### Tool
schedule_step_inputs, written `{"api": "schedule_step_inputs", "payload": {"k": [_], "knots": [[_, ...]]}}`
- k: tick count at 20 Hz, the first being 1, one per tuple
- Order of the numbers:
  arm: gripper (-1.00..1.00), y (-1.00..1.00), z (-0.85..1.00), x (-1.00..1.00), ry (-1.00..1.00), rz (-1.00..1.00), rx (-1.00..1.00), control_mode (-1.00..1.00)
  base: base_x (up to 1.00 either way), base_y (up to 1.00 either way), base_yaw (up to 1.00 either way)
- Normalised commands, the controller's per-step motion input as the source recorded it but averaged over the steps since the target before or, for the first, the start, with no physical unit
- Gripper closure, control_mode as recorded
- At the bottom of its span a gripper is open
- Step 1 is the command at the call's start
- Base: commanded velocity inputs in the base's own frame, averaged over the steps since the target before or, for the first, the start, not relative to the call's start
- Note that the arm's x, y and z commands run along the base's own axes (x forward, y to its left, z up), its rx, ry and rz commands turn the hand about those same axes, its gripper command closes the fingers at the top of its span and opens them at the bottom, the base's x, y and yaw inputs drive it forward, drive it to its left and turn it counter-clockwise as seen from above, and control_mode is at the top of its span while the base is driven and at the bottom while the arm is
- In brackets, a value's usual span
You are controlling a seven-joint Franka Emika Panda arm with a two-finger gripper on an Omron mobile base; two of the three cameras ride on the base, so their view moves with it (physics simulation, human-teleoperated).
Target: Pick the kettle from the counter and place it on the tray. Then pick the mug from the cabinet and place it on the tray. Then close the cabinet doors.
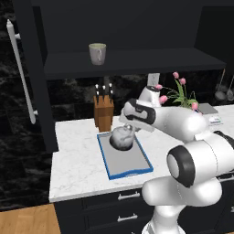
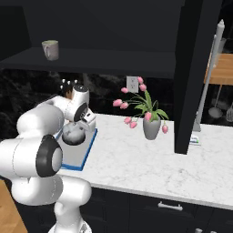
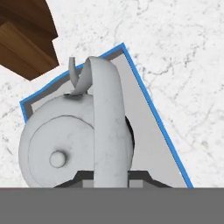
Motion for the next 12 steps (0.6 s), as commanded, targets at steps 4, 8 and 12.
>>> {"api": "schedule_step_inputs", "payload": {"k": [4,8,12], "knots": [[1.0,0.09,-0.23,0.14,0.0,0.0,0.0,-1.0,0.0,0.0,0.0],[1.0,0.08,-0.23,0.07,0.0,0.0,0.0,-1.0,0.0,0.0,0.0],[1.0,0.07,-0.25,0.06,0.0,0.0,0.0,-1.0,0.0,0.0,0.0]]}}
